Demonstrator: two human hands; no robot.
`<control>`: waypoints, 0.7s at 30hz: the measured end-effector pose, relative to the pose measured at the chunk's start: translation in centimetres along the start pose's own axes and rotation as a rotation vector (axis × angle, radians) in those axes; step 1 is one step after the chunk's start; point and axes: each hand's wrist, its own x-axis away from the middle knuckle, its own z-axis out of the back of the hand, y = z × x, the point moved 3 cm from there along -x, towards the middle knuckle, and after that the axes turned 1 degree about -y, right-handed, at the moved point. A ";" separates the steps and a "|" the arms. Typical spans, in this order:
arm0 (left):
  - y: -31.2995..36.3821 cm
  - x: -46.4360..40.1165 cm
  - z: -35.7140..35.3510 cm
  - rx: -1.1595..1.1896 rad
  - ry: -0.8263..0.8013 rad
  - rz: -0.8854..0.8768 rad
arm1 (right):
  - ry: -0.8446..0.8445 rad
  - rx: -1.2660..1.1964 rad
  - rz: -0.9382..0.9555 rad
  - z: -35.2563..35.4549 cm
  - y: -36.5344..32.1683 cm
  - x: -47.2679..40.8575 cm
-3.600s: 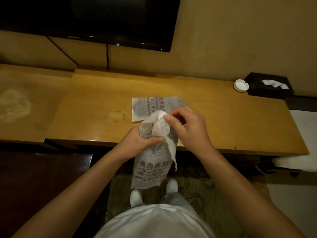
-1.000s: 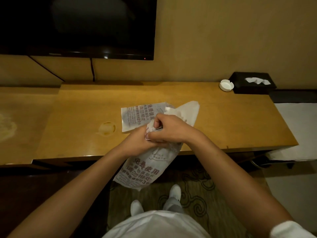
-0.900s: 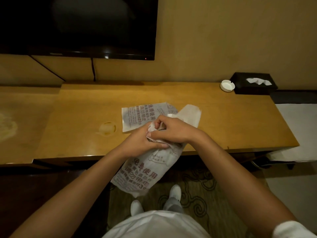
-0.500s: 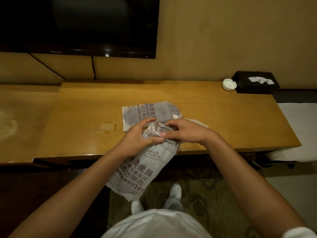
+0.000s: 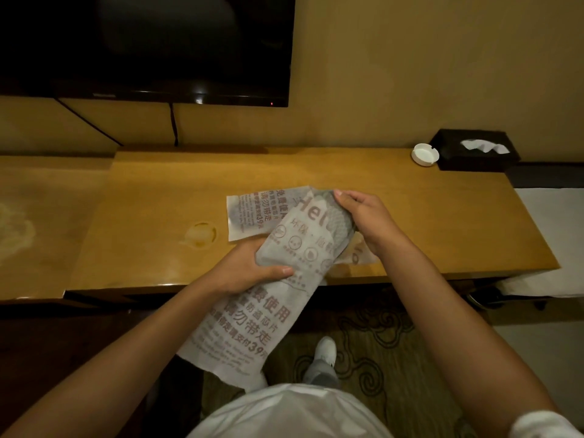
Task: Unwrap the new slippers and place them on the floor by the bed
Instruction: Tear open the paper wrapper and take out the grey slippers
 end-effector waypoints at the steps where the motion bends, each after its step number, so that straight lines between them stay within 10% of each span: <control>1: -0.2 0.2 0.2 0.004 0.005 0.002 | 0.057 -0.071 -0.001 0.4 0.0 -0.2; 6: -0.3 0.0 0.5 0.086 0.119 -0.037 | 0.000 -0.525 -0.063 -1.1 1.0 -0.2; 21: -0.6 -1.4 -0.2 0.201 0.223 -0.058 | -0.251 -0.435 -0.133 -2.7 2.8 1.2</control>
